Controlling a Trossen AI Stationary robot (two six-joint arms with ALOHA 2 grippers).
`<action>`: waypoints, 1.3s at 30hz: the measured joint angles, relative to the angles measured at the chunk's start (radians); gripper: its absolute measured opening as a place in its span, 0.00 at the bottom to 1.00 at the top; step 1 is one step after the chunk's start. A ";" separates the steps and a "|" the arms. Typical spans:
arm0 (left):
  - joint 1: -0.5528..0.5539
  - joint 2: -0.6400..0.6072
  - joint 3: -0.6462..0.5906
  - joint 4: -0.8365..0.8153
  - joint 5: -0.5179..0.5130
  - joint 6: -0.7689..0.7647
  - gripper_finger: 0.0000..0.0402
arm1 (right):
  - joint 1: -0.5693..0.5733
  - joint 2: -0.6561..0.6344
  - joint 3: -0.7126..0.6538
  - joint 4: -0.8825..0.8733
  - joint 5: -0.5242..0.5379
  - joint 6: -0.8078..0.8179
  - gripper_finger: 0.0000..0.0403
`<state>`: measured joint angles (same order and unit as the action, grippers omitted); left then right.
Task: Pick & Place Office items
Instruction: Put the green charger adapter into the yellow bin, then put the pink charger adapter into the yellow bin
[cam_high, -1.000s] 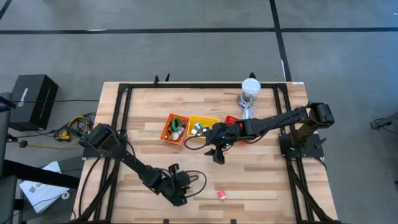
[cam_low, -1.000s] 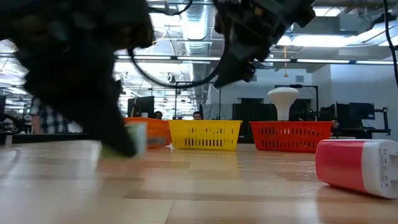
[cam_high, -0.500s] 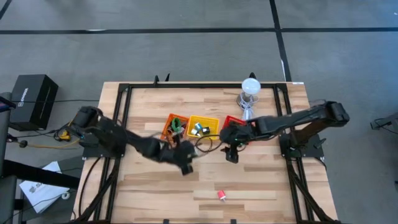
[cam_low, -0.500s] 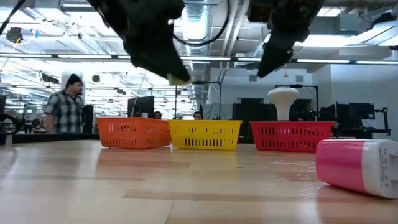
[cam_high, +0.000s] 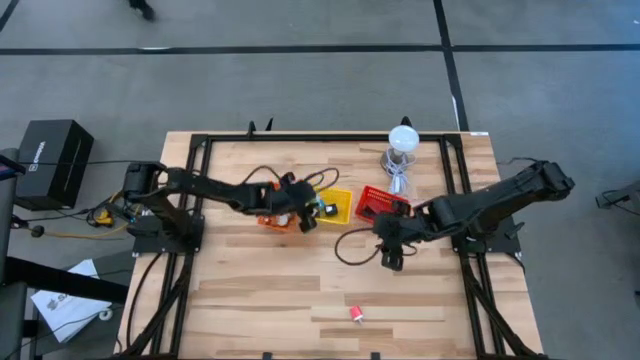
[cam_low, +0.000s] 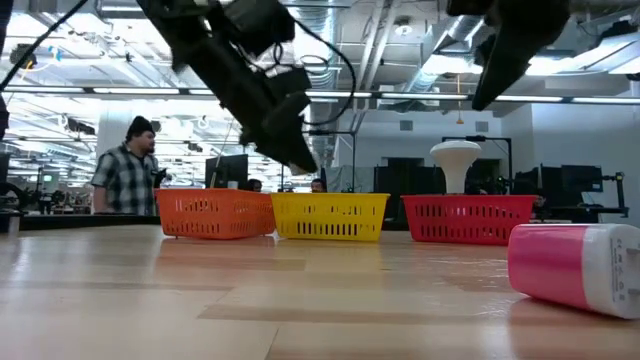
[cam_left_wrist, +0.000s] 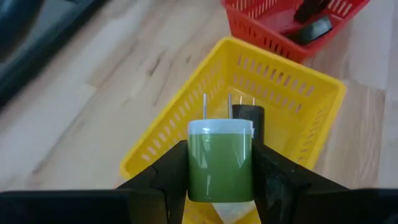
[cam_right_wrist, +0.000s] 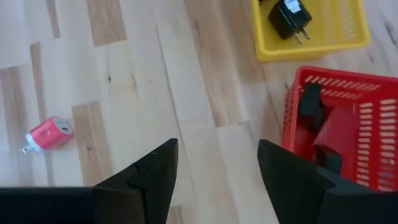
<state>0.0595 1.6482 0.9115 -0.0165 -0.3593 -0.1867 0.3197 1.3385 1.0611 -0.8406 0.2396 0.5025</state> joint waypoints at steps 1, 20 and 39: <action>0.018 0.005 0.001 0.003 0.039 0.000 0.34 | 0.018 -0.008 0.000 -0.011 0.016 0.018 0.53; 0.048 0.100 0.000 0.027 0.104 0.051 0.50 | 0.244 0.094 0.000 0.070 0.091 0.590 0.53; 0.038 -0.109 0.002 0.040 0.097 0.101 0.54 | 0.264 0.333 0.001 0.424 -0.189 0.862 0.53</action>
<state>0.0975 1.5394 0.9132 0.0236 -0.2623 -0.0853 0.5833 1.6718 1.0622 -0.4161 0.0503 1.3647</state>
